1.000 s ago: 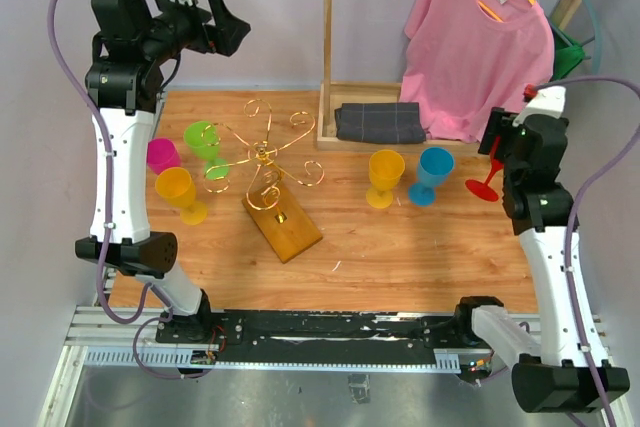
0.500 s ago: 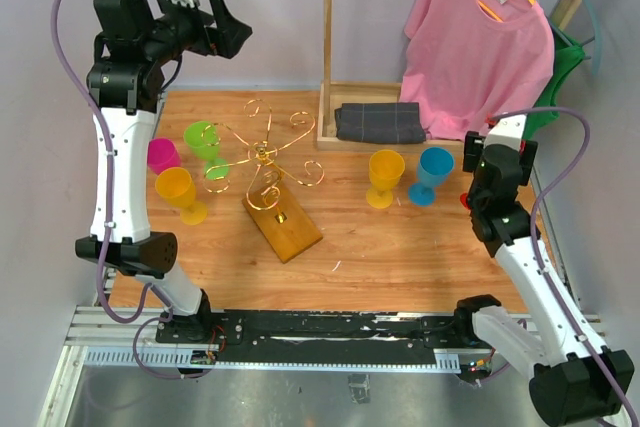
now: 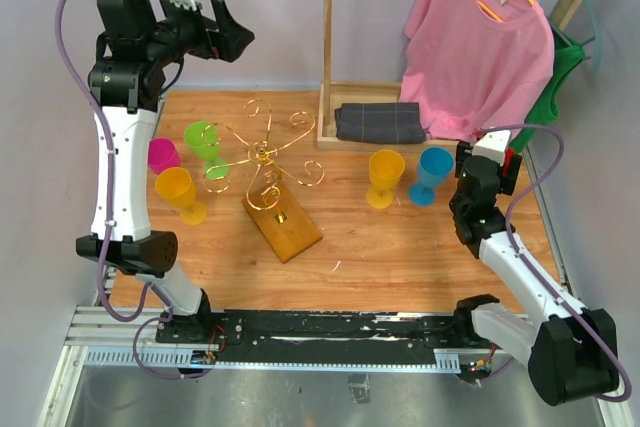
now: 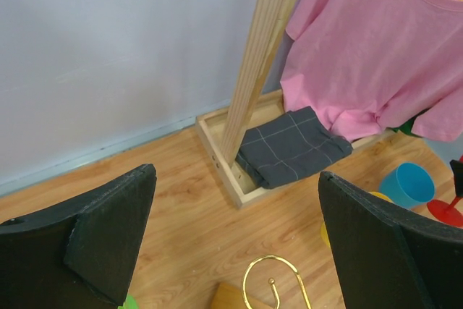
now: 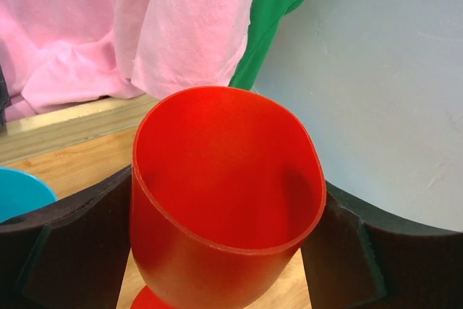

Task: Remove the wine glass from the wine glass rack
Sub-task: Place the wine glass at the center of the board.

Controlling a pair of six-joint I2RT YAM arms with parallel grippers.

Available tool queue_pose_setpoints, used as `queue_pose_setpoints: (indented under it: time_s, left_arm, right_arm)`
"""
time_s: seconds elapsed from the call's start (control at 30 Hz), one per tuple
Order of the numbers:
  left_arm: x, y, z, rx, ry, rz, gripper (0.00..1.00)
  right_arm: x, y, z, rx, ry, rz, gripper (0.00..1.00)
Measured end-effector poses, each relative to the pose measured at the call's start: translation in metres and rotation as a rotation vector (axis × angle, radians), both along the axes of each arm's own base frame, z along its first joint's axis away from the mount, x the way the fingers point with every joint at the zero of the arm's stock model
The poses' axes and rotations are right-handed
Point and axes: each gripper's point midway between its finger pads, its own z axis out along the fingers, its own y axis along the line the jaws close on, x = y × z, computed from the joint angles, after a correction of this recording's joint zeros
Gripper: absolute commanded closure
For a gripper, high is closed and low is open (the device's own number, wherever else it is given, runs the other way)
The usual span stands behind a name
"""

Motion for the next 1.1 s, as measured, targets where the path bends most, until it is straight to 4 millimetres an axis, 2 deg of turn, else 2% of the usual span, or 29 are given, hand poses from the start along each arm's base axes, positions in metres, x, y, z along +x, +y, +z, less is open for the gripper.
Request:
queue_pose_setpoints:
  time_s: [0.57, 1.1]
  left_arm:
    - [0.003, -0.007, -0.012, 0.007, 0.03, -0.046, 0.01]
    - [0.016, -0.014, -0.032, 0.006, 0.082, -0.088, 0.01]
  right_arm:
    - [0.031, 0.001, -0.034, -0.02, -0.049, -0.041, 0.34]
    - [0.017, -0.008, -0.06, -0.039, -0.047, -0.092, 0.32]
